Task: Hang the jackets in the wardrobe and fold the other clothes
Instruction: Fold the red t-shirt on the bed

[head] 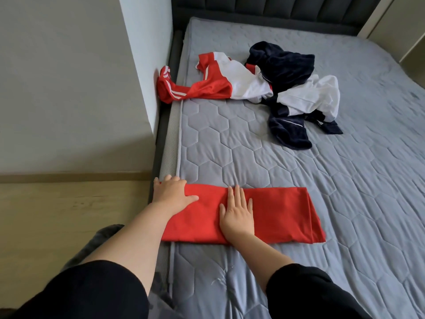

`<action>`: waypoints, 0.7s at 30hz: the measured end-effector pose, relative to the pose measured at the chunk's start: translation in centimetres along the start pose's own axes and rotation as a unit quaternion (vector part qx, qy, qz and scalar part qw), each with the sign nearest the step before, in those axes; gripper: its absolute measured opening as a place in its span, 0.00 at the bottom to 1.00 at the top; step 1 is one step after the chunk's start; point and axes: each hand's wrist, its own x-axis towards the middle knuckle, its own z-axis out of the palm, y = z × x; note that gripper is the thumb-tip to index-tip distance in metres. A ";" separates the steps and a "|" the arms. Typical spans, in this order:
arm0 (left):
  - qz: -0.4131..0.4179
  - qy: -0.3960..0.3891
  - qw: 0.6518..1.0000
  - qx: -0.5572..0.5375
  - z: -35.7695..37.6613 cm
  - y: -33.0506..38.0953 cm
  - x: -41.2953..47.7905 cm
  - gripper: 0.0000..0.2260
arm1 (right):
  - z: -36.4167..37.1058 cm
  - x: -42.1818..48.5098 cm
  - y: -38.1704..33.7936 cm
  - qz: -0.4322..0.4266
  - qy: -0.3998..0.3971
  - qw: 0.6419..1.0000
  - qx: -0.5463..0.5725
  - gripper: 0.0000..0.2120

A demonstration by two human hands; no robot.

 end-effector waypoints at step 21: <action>-0.281 -0.121 0.730 -0.611 -3.7 -1.8 -3.2 0.24 | -0.8 0.1 -0.7 0.018 -0.033 0.999 -0.035 0.29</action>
